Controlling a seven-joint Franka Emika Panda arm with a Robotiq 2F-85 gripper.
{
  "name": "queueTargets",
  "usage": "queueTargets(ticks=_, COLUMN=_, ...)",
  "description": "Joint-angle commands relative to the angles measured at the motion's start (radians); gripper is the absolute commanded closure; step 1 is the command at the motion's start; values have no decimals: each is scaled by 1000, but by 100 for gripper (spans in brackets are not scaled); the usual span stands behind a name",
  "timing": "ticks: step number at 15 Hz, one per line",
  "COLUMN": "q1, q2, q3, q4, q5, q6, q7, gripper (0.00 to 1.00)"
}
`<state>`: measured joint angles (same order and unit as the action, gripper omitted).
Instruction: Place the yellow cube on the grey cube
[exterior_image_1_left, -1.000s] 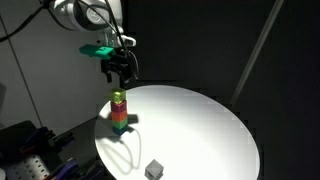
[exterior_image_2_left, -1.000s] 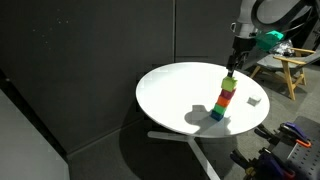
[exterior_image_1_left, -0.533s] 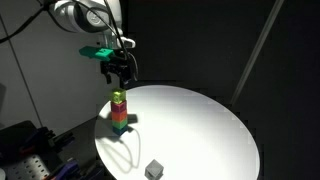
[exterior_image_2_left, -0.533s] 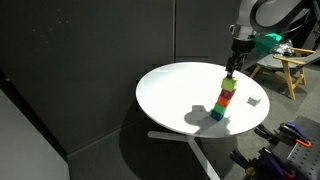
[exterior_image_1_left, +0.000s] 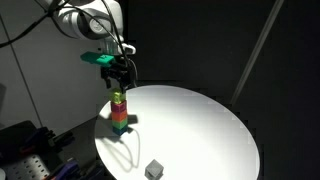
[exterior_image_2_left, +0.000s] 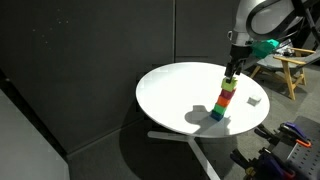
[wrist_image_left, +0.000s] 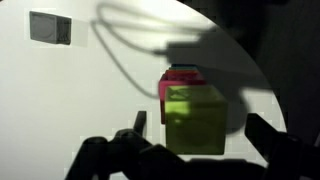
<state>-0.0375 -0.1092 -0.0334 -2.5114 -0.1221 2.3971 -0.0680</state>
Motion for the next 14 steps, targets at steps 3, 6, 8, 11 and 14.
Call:
queueTargets(ticks=3, q1=-3, q2=32, q3=-4, q4=6, q5=5, q6=45, q7=9, gripper=0)
queueTargets(ticks=6, q1=-4, q2=44, q3=-5, q4=6, q5=4, q6=61, q7=12, gripper=0)
queueTargets(ticks=8, q1=-5, q2=48, q3=-5, q4=7, q5=-2, q6=63, q7=22, gripper=1)
queueTargets(ticks=11, q1=-5, q2=51, q3=-3, q4=9, q5=-5, q6=57, q7=40, gripper=31)
queueTargets(ticks=14, q1=-5, q2=50, q3=-1, q4=11, q5=-14, q6=45, q7=71, gripper=58)
